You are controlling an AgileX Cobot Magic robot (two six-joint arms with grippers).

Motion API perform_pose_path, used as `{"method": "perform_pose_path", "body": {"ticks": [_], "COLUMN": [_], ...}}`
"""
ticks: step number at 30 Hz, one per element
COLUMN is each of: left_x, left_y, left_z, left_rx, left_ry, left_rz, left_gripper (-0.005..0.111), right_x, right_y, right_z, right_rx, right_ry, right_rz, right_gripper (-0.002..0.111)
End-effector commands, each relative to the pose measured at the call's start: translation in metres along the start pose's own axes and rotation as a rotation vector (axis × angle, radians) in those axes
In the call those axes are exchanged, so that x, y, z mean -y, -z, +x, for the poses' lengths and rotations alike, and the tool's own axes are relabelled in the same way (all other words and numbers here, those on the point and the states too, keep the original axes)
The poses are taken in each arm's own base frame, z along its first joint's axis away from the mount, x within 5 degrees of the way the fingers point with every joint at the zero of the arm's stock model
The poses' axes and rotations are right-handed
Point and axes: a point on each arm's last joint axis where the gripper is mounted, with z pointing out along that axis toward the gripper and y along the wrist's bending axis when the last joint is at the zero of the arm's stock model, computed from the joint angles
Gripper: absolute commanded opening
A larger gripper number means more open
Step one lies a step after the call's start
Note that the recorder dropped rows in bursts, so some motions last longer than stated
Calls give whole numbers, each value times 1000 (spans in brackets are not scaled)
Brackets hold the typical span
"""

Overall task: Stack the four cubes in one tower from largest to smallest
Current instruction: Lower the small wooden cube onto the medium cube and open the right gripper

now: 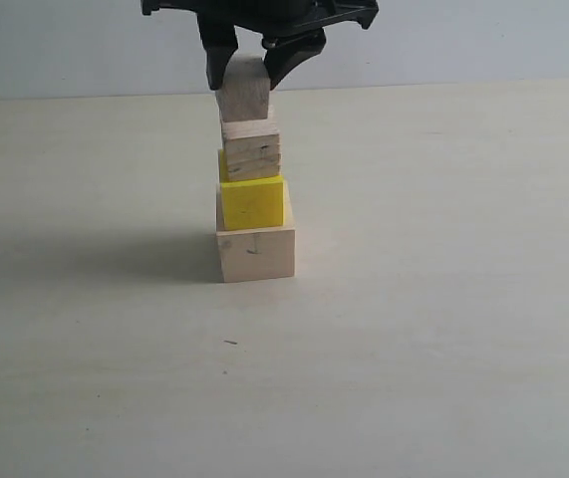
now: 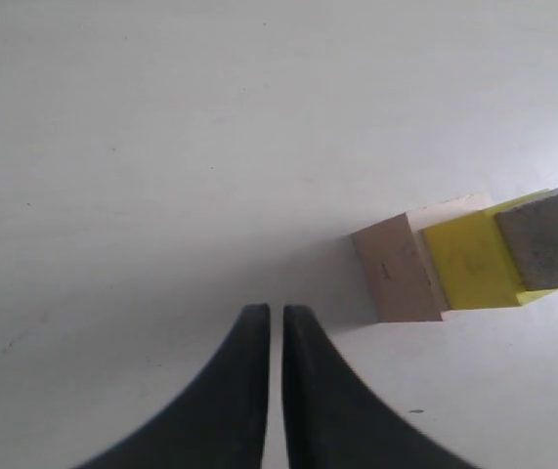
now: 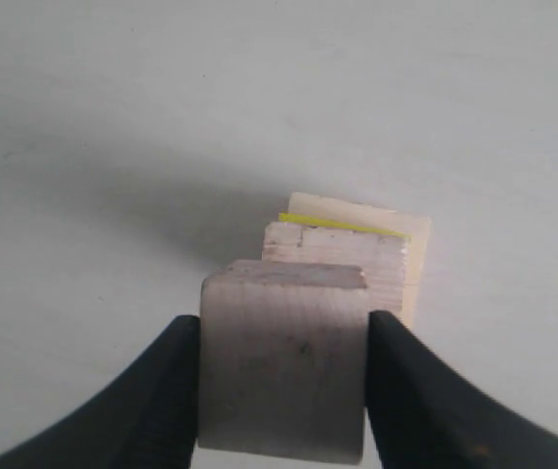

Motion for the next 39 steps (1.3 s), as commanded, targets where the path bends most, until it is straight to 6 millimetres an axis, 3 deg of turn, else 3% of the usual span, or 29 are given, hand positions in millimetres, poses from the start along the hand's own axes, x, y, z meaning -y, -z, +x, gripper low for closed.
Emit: {"method": "perform_pose_path", "body": {"ticks": [1,39], "left_x": [1,1], "left_y": [-1,-1], "left_z": [1,1], "left_rx": [-11,-15], "left_ry": [8,8], "left_rz": [16,18], "left_gripper": [8,8], "right_x": [0,1], "right_y": [-3,-12], "right_z": [-4,-4], "right_rx": [23,5], "right_ry": [19,10], "right_rz": [26,32], "right_gripper": [0,0]}}
